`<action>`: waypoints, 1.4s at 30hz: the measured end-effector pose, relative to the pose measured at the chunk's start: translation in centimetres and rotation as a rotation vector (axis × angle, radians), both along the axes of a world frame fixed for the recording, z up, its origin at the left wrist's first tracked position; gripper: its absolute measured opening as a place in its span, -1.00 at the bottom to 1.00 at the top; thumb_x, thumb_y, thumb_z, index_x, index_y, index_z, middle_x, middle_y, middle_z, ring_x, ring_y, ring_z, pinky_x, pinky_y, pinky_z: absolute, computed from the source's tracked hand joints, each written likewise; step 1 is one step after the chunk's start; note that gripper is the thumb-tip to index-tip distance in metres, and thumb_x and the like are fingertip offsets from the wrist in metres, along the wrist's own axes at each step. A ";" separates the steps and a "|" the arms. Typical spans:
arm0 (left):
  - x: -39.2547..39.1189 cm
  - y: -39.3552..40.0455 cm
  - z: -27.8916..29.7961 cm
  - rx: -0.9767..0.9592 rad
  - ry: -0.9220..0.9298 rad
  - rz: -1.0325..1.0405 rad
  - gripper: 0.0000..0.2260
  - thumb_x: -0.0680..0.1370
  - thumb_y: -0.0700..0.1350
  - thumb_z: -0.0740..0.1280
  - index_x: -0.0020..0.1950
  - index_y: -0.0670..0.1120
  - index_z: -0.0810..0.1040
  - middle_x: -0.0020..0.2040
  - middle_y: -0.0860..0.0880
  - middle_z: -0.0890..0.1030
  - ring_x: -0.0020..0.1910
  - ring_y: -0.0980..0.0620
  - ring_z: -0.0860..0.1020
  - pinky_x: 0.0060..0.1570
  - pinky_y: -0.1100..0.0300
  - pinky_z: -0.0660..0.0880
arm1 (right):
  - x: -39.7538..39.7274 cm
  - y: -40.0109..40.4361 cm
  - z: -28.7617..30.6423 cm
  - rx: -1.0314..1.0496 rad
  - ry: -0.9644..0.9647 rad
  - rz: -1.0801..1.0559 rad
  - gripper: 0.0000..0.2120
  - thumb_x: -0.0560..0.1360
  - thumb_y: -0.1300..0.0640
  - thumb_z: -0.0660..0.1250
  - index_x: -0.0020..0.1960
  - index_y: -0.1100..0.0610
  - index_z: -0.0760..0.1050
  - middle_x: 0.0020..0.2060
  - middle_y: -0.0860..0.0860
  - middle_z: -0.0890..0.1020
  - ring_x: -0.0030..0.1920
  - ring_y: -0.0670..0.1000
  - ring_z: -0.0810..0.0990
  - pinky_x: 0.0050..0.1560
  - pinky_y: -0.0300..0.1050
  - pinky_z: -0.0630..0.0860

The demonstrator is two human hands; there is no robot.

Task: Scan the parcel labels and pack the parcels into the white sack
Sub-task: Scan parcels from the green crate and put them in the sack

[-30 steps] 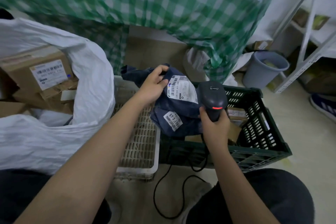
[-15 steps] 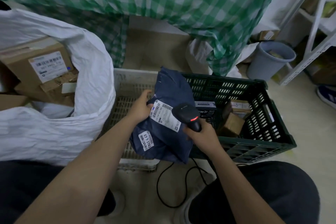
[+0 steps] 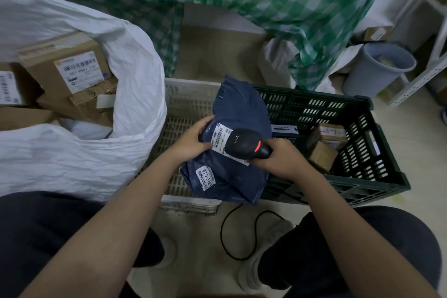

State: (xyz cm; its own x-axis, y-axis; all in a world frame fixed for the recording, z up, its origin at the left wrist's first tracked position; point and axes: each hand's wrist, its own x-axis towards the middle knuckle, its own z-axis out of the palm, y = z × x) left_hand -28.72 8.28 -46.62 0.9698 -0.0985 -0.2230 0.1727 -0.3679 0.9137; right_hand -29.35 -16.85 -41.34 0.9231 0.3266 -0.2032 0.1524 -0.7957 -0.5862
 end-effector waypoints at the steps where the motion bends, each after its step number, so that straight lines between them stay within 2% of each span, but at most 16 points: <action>1: -0.2 0.1 0.0 0.005 0.019 -0.015 -0.30 0.48 -0.35 0.38 0.51 0.09 0.22 0.40 0.08 0.39 0.35 0.12 0.39 0.36 0.12 0.33 | 0.3 -0.1 0.3 -0.007 0.011 0.021 -0.80 0.36 0.01 0.50 -0.23 0.10 0.55 -0.32 0.00 0.60 -0.26 -0.01 0.57 -0.30 -0.14 0.43; 4: -0.7 0.3 -0.2 0.031 0.036 -0.018 -0.29 0.50 -0.35 0.36 0.54 0.07 0.17 0.44 0.04 0.37 0.37 0.09 0.37 0.38 0.08 0.34 | 1.1 -0.2 1.1 -0.017 0.033 0.076 -0.75 0.35 0.03 0.53 -0.33 -0.04 0.46 -0.38 -0.11 0.55 -0.33 -0.14 0.50 -0.39 -0.31 0.34; 6: -1.1 0.5 -0.5 0.060 0.017 0.029 -0.32 0.50 -0.39 0.32 0.53 0.05 0.20 0.45 0.00 0.36 0.38 0.06 0.37 0.38 0.04 0.35 | 1.5 0.0 1.2 -0.022 0.054 0.097 -0.71 0.36 0.04 0.54 -0.35 -0.07 0.43 -0.38 -0.14 0.53 -0.33 -0.15 0.50 -0.38 -0.29 0.33; 14: -1.7 1.0 -2.1 0.091 -0.028 0.140 -0.38 0.51 -0.44 0.20 0.48 0.04 0.30 0.41 -0.01 0.41 0.34 -0.01 0.44 0.34 -0.06 0.41 | 2.0 -0.3 0.2 -0.077 0.043 0.123 -0.73 0.40 0.05 0.49 -0.37 0.07 0.44 -0.43 -0.06 0.53 -0.36 -0.09 0.51 -0.40 -0.21 0.36; 19: -1.6 1.0 -2.3 0.064 -0.036 0.147 -0.40 0.52 -0.45 0.17 0.47 0.03 0.32 0.40 -0.02 0.43 0.32 -0.02 0.46 0.33 -0.08 0.42 | 2.9 -0.8 0.4 -0.149 0.070 0.143 -0.77 0.38 -0.01 0.47 -0.29 0.11 0.51 -0.36 0.00 0.59 -0.26 0.02 0.58 -0.21 -0.05 0.52; 23: -1.6 0.9 -2.1 0.079 -0.028 0.151 -0.41 0.53 -0.44 0.17 0.46 0.06 0.32 0.39 -0.01 0.44 0.31 -0.02 0.48 0.31 -0.08 0.43 | 3.1 -0.9 0.6 -0.150 0.063 0.135 -0.76 0.39 0.05 0.46 -0.32 0.17 0.49 -0.40 0.04 0.58 -0.29 0.05 0.58 -0.26 -0.07 0.49; 26: -1.6 1.0 -2.3 0.069 -0.024 0.158 -0.40 0.53 -0.44 0.18 0.45 0.08 0.33 0.38 0.00 0.45 0.31 -0.02 0.47 0.32 -0.09 0.42 | 3.0 -0.9 0.8 -0.162 0.063 0.145 -0.74 0.39 0.07 0.45 -0.37 0.11 0.43 -0.42 0.01 0.53 -0.31 0.03 0.54 -0.32 -0.14 0.42; 35: -1.5 1.0 -2.2 0.066 -0.020 0.162 -0.40 0.53 -0.42 0.18 0.45 0.12 0.33 0.39 0.04 0.44 0.32 -0.02 0.47 0.31 -0.11 0.42 | 2.9 -0.9 1.0 -0.138 0.073 0.117 -0.75 0.37 0.10 0.44 -0.38 0.11 0.42 -0.42 0.02 0.55 -0.29 0.04 0.57 -0.27 -0.11 0.47; 42: -1.5 0.4 -1.7 0.066 -0.048 0.190 -0.50 0.58 -0.32 0.20 0.46 0.08 0.32 0.37 0.09 0.43 0.30 -0.02 0.47 0.31 -0.09 0.43 | 2.8 -1.0 1.2 -0.157 0.097 0.113 -0.82 0.37 0.09 0.44 -0.28 0.17 0.52 -0.36 0.07 0.63 -0.28 0.04 0.62 -0.23 -0.09 0.54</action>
State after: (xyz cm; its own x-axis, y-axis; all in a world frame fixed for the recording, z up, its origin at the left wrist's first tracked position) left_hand -30.21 8.67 -48.31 0.9792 0.1007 -0.1759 0.2016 -0.3924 0.8974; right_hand -26.51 -17.81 -40.16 0.8563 0.3839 -0.3455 0.1946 -0.8594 -0.4727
